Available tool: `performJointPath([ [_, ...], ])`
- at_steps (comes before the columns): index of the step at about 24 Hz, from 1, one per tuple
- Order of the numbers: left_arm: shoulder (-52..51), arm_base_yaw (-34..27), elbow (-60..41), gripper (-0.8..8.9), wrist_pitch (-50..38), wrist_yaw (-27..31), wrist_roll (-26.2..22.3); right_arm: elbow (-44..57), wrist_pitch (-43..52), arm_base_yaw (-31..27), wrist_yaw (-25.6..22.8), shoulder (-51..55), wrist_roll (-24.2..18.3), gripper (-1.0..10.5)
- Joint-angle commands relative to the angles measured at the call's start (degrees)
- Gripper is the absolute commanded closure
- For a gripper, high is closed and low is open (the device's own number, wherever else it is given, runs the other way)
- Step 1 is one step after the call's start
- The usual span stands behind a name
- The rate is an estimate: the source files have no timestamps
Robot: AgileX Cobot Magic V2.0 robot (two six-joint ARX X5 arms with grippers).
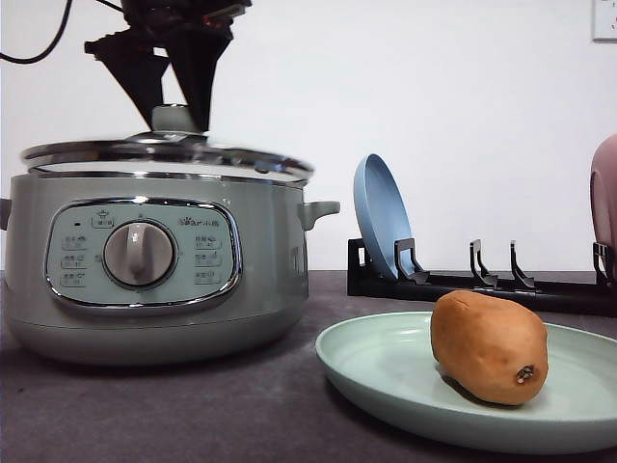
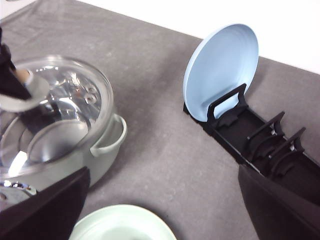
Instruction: The right arm pick the green plate and place it on desk, then the left arm uncap open the steamer lid, the right arm pick the potato and place it on the plate, then the right arm cap close the steamer lid
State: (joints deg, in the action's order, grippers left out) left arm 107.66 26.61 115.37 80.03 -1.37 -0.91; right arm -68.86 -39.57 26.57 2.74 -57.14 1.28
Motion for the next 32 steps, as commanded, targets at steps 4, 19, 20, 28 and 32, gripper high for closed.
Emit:
performJointPath([
  [4, 0.7, 0.0, 2.4, 8.04, -0.4, 0.5, -0.1, -1.0, -0.3, 0.2, -0.2, -0.4, -0.5, 4.7],
  [19, 1.1, 0.1, -2.1, 6.79, -1.4, 0.5, 0.3, -1.0, 0.1, 0.2, 0.2, -0.4, -0.5, 4.7],
  [20, 1.1, 0.1, -2.1, 5.52, -1.4, 0.5, 0.3, -1.0, 0.1, 0.2, 0.2, -0.4, -0.5, 4.7],
  [28, -3.0, 0.1, -1.2, 3.15, -2.6, 0.5, 0.5, -1.0, -1.1, 0.2, 1.7, -0.4, -0.4, 4.7],
  [32, -8.8, 0.1, -1.2, 3.16, -2.8, -0.1, 0.5, -1.0, -4.3, 0.2, 5.0, -0.4, -0.2, 4.7],
])
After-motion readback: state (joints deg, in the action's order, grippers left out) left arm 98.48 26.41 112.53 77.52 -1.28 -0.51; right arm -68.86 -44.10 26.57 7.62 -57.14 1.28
